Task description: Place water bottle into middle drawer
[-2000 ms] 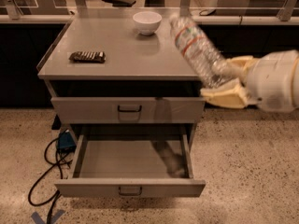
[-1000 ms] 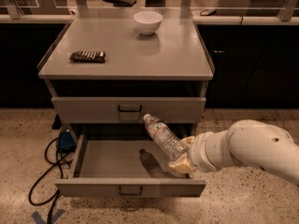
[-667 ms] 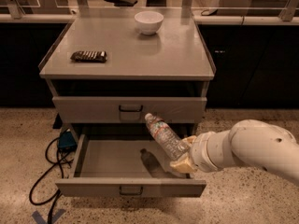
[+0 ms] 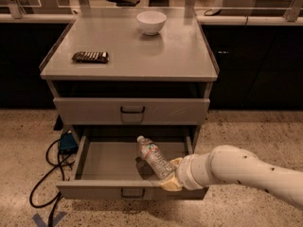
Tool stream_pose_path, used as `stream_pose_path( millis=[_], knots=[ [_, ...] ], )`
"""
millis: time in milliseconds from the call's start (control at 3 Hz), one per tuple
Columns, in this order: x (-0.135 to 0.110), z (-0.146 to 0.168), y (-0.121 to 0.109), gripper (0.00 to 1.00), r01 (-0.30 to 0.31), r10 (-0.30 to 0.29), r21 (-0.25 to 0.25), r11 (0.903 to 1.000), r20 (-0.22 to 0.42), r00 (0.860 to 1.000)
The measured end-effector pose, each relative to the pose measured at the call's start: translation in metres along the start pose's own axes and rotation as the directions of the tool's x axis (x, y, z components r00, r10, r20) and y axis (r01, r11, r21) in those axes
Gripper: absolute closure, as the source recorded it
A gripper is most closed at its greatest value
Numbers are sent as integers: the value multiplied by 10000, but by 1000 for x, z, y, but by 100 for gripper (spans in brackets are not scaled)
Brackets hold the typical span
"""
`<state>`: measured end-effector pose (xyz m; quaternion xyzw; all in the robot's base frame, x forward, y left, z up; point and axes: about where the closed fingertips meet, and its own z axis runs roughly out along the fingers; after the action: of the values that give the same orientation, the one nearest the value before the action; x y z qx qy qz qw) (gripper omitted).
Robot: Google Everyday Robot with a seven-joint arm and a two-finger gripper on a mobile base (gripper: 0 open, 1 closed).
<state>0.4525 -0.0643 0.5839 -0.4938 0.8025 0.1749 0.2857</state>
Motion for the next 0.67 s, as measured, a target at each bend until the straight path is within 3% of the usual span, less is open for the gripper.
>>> stream_pose_path(
  millis=[333, 667],
  knots=[
    [12, 72, 16, 100, -564, 572, -575, 9968, 126, 9983],
    [6, 83, 18, 100, -533, 550, -657, 9964, 248, 9982]
  ],
)
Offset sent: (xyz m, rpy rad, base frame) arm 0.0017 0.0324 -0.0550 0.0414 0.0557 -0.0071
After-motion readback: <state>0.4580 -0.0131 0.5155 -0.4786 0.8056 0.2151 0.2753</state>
